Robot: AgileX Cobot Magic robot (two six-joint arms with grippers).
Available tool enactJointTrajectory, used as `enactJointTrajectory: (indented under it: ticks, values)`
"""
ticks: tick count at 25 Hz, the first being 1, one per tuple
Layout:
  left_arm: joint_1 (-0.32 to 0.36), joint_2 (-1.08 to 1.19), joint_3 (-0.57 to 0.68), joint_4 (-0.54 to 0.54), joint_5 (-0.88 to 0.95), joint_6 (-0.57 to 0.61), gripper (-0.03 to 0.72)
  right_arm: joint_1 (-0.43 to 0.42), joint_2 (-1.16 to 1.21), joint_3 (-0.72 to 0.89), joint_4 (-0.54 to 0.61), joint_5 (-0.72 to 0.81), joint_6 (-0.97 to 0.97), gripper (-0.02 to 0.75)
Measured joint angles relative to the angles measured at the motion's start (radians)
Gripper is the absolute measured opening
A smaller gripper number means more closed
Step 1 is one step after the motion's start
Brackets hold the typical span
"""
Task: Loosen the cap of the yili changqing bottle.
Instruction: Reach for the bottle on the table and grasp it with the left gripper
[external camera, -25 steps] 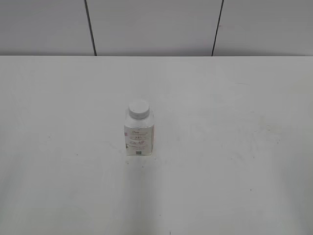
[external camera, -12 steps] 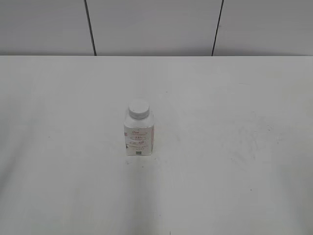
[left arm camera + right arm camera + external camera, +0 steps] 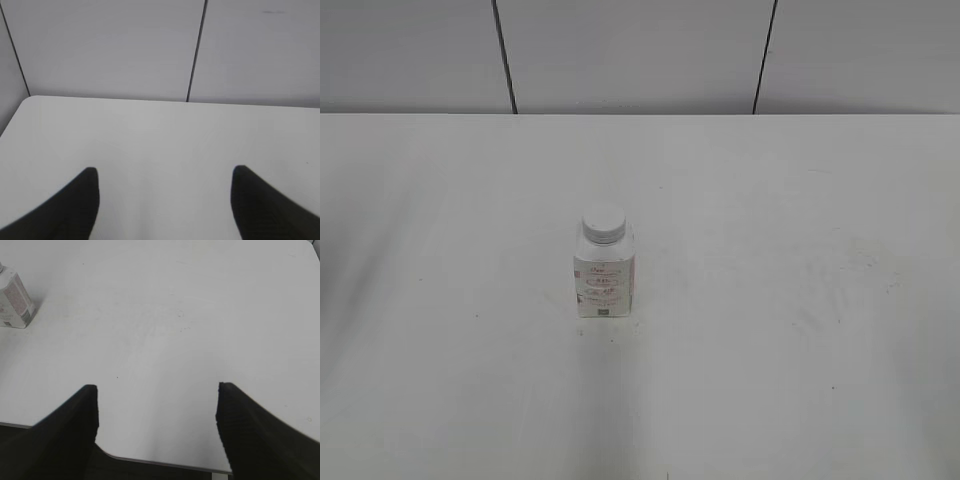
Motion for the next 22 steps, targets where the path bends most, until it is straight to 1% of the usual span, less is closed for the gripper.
enactJointTrajectory:
  ticks: [3,7,10,13,16,20,22]
  values:
    - [0.000,0.115,0.037,-0.002,-0.148,0.000,0.502,0.000,0.000,0.000,0.000,0.000,0.000,0.577]
    - [-0.023,0.267,0.057,0.040,-0.283,0.000,0.502,0.000,0.000,0.000,0.000,0.000,0.000,0.577]
    - [-0.072,0.353,0.060,0.068,-0.360,0.000,0.502,0.000,0.000,0.000,0.000,0.000,0.000,0.577]
    - [-0.151,0.419,0.067,0.084,-0.449,0.000,0.502,0.000,0.000,0.000,0.000,0.000,0.000,0.577]
    - [-0.199,0.468,0.097,0.105,-0.567,0.000,0.502,0.000,0.000,0.000,0.000,0.000,0.000,0.577]
    - [-0.206,0.516,0.151,0.147,-0.698,-0.002,0.502,0.000,0.000,0.000,0.000,0.000,0.000,0.577]
    - [-0.203,0.538,0.170,0.229,-0.757,-0.002,0.502,0.000,0.000,0.000,0.000,0.000,0.000,0.577]
